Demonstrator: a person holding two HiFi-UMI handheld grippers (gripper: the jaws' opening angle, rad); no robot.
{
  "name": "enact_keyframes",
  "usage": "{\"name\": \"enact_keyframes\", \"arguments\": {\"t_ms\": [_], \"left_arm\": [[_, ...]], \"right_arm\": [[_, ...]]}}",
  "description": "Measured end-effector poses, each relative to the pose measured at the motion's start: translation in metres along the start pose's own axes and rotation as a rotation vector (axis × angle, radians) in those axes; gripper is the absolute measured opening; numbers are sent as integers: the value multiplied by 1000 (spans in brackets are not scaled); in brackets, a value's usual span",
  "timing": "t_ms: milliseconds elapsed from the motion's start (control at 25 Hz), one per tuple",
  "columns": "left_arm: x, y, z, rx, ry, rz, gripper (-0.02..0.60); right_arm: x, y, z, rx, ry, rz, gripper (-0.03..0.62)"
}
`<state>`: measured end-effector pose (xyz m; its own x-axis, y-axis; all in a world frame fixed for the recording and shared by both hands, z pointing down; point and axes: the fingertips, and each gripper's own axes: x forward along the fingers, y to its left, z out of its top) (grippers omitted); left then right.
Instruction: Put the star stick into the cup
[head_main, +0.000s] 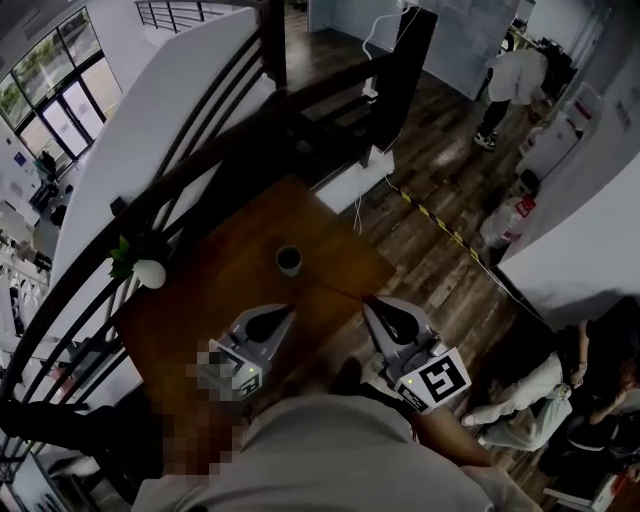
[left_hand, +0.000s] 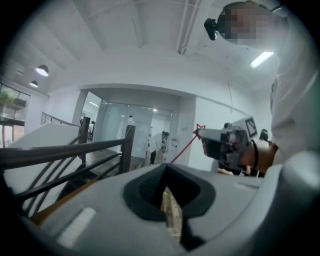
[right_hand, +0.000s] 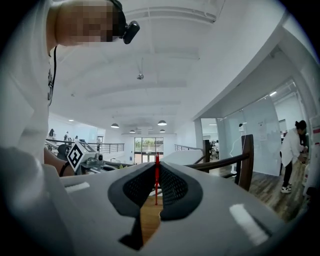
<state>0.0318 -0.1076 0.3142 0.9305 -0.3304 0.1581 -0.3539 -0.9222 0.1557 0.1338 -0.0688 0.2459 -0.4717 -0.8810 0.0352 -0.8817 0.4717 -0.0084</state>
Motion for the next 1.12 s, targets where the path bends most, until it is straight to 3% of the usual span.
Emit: {"name": "enact_keyframes", "arguments": {"t_ms": [160, 360, 520, 720, 1120], "left_arm": [[36, 2, 6, -12, 0, 72, 2], [47, -5, 10, -33, -11, 170, 3], [84, 7, -1, -29, -5, 242, 2], [94, 7, -12, -28, 10, 310, 3], [86, 61, -35, -80, 14, 400, 3]], "right_arm": [[-3, -47, -1, 14, 5, 51, 23], [-9, -69, 3, 23, 2, 138, 24], [-1, -110, -13, -27, 6, 220, 23], [6, -129, -23, -5, 19, 279, 24], [68, -136, -58, 12, 72, 351, 25]]}}
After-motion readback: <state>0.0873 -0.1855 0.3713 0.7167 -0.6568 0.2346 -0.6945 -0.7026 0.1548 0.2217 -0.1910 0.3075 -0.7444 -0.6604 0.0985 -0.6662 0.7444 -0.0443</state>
